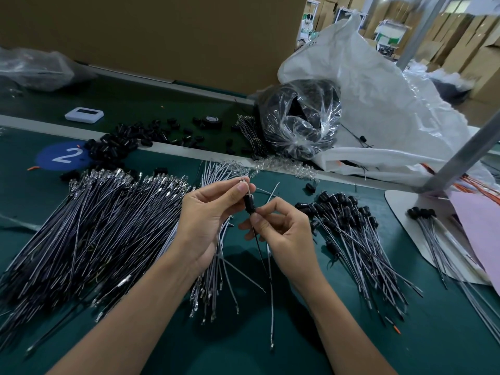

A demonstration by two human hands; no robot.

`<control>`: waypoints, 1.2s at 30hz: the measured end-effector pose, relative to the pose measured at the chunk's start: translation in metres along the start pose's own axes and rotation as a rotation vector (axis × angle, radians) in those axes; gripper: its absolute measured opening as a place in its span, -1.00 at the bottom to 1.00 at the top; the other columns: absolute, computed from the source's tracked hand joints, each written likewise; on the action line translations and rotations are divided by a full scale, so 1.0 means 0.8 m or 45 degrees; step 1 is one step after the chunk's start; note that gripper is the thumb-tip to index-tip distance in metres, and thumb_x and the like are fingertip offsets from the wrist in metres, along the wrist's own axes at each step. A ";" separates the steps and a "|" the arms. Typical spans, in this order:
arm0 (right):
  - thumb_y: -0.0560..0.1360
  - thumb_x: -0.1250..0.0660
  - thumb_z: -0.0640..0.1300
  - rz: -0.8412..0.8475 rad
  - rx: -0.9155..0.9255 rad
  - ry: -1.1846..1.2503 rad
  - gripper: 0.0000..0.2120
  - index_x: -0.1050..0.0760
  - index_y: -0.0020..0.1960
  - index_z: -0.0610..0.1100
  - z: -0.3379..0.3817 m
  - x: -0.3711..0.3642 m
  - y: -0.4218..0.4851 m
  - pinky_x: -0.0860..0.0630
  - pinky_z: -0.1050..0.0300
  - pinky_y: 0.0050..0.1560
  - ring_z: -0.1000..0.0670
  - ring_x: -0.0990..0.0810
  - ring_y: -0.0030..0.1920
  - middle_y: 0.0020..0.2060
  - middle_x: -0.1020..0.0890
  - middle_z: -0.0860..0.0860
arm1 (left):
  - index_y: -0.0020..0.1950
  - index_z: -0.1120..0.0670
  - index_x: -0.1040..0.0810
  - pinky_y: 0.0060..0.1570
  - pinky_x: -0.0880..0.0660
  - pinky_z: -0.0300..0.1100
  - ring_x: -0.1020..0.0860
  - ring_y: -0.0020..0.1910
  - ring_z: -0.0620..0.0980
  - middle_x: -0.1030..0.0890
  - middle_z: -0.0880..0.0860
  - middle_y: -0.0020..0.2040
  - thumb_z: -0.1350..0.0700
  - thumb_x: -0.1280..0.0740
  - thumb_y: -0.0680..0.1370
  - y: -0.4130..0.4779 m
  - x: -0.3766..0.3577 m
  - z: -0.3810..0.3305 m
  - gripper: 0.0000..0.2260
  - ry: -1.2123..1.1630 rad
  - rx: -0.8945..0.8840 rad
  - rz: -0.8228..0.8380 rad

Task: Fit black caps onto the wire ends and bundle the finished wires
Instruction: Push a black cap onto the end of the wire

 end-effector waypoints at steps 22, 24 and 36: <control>0.51 -0.40 -0.24 -0.051 0.072 0.084 -0.95 -0.63 -0.07 -0.13 0.002 0.002 0.001 -0.57 0.22 -0.12 -0.02 -0.71 -0.17 -0.22 -0.72 -0.05 | -0.23 0.11 -0.72 -0.25 -0.56 -0.22 -0.62 -0.22 -0.03 -0.68 0.11 -0.21 0.13 -0.47 0.30 -0.005 -0.007 -0.009 -0.90 0.194 -0.100 0.028; 0.53 -0.38 -0.25 -0.015 0.047 0.103 -0.93 -0.65 -0.04 -0.19 -0.002 0.000 0.002 -0.57 0.24 -0.12 -0.04 -0.72 -0.17 -0.21 -0.73 -0.07 | -0.21 0.10 -0.72 -0.26 -0.54 -0.22 -0.62 -0.21 -0.03 -0.68 0.10 -0.20 0.12 -0.48 0.30 -0.006 -0.007 -0.007 -0.88 0.169 -0.082 0.034; 0.50 -0.40 -0.21 -0.144 0.172 -0.105 -0.91 -0.65 -0.12 -0.05 0.008 0.018 0.002 -0.59 0.16 -0.13 0.06 -0.68 -0.22 -0.28 -0.70 0.06 | 0.00 0.12 -0.69 -0.11 -0.56 -0.31 -0.69 -0.05 0.01 -0.72 0.11 -0.07 0.14 -0.52 0.27 -0.006 -0.023 0.012 -0.69 0.351 0.024 0.210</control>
Point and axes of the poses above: each hand's wrist, its own y-axis towards the middle knuckle, its own x-axis out of the back of the hand, z = x × y, the point moved 10 cm from there along y, towards the middle knuckle
